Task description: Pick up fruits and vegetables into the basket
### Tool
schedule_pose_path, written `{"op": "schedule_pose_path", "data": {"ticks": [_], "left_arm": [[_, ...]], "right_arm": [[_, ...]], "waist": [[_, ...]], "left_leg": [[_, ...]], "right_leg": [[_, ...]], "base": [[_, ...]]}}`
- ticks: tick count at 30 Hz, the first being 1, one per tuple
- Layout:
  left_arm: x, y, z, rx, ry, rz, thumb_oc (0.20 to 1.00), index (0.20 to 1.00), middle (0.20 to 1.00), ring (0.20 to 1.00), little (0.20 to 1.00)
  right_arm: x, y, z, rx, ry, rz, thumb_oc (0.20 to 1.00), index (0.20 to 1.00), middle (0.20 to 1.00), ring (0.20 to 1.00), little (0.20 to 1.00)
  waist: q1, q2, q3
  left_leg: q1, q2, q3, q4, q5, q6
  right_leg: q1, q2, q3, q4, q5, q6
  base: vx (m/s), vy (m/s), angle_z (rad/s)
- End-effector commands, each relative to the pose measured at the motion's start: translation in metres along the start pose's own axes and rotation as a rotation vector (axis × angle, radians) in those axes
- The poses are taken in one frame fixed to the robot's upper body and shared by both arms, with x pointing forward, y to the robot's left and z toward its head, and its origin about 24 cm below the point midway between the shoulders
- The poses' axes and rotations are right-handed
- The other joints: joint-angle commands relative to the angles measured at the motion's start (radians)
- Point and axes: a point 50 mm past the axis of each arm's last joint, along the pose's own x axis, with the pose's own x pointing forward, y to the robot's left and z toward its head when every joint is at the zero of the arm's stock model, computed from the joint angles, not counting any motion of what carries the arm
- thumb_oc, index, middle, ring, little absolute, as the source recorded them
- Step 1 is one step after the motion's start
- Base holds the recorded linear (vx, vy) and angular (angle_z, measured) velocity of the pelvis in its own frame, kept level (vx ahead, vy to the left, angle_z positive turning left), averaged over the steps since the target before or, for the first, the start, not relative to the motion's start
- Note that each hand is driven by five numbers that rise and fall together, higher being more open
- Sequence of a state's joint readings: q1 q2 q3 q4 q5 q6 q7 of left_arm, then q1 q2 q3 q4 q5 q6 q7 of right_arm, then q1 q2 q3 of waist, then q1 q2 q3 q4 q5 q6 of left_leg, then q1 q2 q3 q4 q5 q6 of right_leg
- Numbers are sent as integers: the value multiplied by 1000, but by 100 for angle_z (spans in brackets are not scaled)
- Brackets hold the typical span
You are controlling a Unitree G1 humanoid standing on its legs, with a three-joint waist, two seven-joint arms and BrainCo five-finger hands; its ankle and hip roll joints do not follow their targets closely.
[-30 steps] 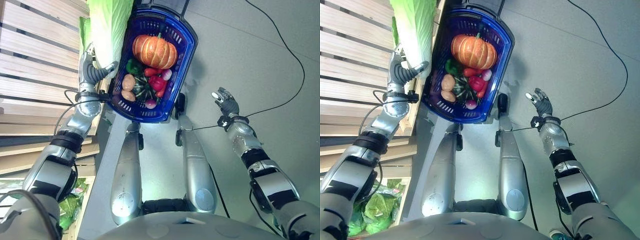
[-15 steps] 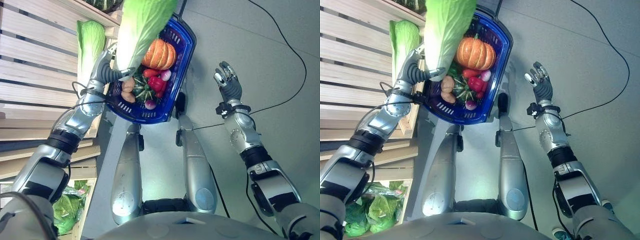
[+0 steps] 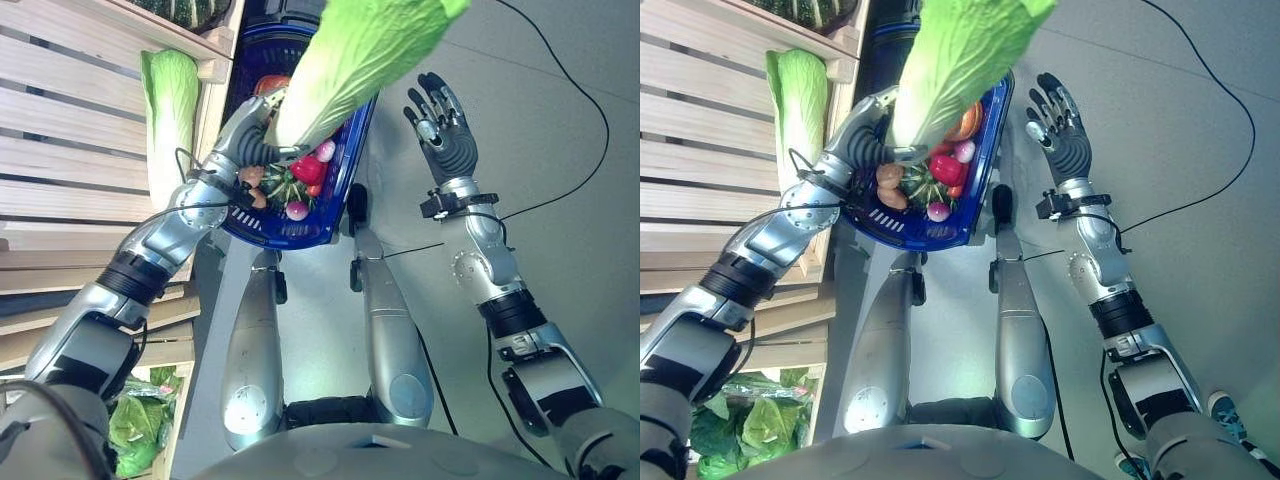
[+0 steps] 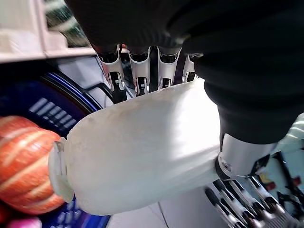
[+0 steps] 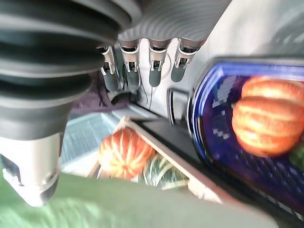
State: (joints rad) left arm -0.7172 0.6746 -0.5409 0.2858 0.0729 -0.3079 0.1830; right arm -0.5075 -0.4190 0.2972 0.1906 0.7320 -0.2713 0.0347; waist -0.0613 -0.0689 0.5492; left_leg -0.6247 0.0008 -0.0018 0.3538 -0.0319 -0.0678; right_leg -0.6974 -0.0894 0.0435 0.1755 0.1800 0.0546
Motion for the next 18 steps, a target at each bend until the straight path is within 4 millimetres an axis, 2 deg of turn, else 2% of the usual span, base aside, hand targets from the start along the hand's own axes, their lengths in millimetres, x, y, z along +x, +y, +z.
{"op": "schedule_pose_path", "data": {"ticks": [1, 7, 13, 18], "left_arm": [[9, 5, 37, -8, -190, 16, 200, 200, 200, 200, 200], [11, -3, 47, -5, -245, -61, 200, 200, 200, 200, 200], [12, -8, 54, 16, -272, -118, 200, 200, 200, 200, 200], [14, -15, 50, 43, -226, -178, 200, 200, 200, 200, 200]], "right_arm": [[0, 13, 19, 20, -70, 104, 1000, 1000, 1000, 1000, 1000], [4, 30, 23, 38, -56, 194, 1000, 1000, 1000, 1000, 1000], [6, 38, 27, 57, -60, 237, 1000, 1000, 1000, 1000, 1000], [7, 44, 32, 62, -81, 265, 1000, 1000, 1000, 1000, 1000]], "waist": [[-11, 59, -29], [-8, 52, -29], [-6, 50, -29], [-8, 48, -29]], "left_leg": [[27, -33, 14, -152, 74, 30], [30, -29, 17, -159, 75, 27], [29, -27, 19, -162, 77, 27], [27, -27, 20, -164, 78, 26]], "right_leg": [[83, 75, -69, 81, -160, 19], [87, 76, -73, 75, -159, 21], [86, 77, -73, 73, -158, 23], [83, 78, -74, 71, -155, 25]], "base": [[0, 0, 0], [0, 0, 0], [0, 0, 0], [0, 0, 0]]}}
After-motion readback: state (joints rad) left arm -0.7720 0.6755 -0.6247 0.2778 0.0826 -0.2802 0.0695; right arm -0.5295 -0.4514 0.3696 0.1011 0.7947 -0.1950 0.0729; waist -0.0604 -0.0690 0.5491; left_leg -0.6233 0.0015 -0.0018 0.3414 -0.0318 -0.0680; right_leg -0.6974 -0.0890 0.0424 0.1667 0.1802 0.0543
